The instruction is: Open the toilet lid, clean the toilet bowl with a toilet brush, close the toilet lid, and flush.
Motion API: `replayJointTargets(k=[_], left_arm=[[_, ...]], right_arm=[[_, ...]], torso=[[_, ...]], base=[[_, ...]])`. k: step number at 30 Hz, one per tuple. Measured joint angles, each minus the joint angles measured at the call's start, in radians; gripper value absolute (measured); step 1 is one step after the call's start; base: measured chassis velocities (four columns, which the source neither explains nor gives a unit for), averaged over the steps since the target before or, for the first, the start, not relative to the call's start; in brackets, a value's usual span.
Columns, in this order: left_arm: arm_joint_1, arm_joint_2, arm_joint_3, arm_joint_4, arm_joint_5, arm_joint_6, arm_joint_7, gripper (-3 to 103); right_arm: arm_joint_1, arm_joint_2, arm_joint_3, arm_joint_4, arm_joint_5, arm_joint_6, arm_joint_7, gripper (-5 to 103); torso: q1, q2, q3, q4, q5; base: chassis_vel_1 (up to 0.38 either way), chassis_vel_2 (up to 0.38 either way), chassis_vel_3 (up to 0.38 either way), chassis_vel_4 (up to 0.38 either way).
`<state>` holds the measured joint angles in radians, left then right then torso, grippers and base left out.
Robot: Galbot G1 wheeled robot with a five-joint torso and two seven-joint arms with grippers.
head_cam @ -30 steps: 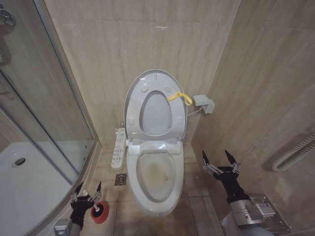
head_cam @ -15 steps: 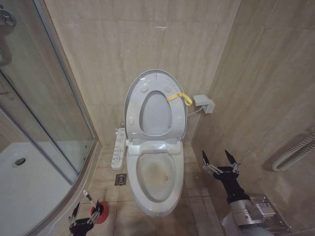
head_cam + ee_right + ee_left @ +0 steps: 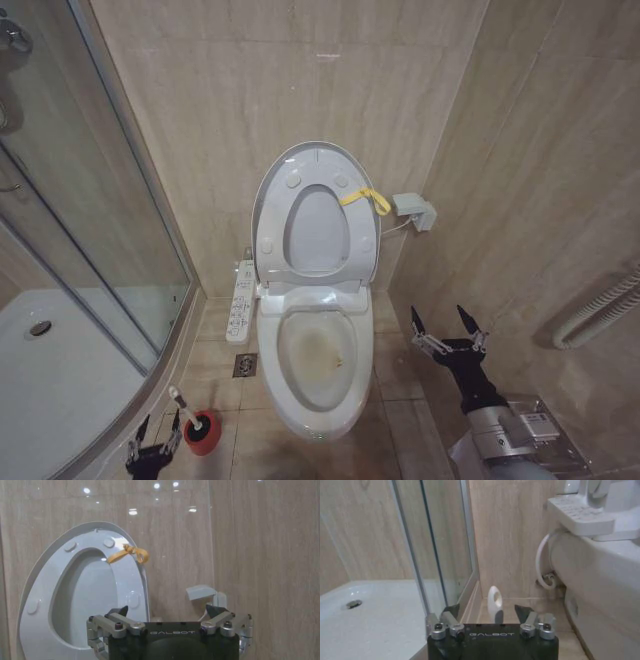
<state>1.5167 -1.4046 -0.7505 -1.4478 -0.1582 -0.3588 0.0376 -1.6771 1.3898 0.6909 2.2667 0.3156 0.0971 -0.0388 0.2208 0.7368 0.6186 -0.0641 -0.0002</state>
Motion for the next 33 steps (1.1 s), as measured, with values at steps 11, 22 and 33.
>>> replayJointTargets(k=[11,22,33], left_arm=[[-0.159,0.049,0.022,0.233,-0.009,-0.055,0.047,84],[-0.239,0.072,0.048,0.334,-0.006,-0.070,0.063,68],[-0.234,0.070,0.041,0.335,-0.002,-0.112,0.097,51]], right_arm=[[0.000,0.000,0.000,0.000,0.000,0.000,0.000,100],[0.000,0.000,0.000,0.000,0.000,0.000,0.000,100],[0.000,0.000,0.000,0.000,0.000,0.000,0.000,100]], torso=[[0.000,0.000,0.000,0.0002,0.0000],[0.000,0.000,0.000,0.0001,0.0001],[0.000,0.000,0.000,0.0002,0.0001]], base=[[0.000,0.000,0.000,0.000],[0.000,0.000,0.000,0.000],[0.000,0.000,0.000,0.000]])
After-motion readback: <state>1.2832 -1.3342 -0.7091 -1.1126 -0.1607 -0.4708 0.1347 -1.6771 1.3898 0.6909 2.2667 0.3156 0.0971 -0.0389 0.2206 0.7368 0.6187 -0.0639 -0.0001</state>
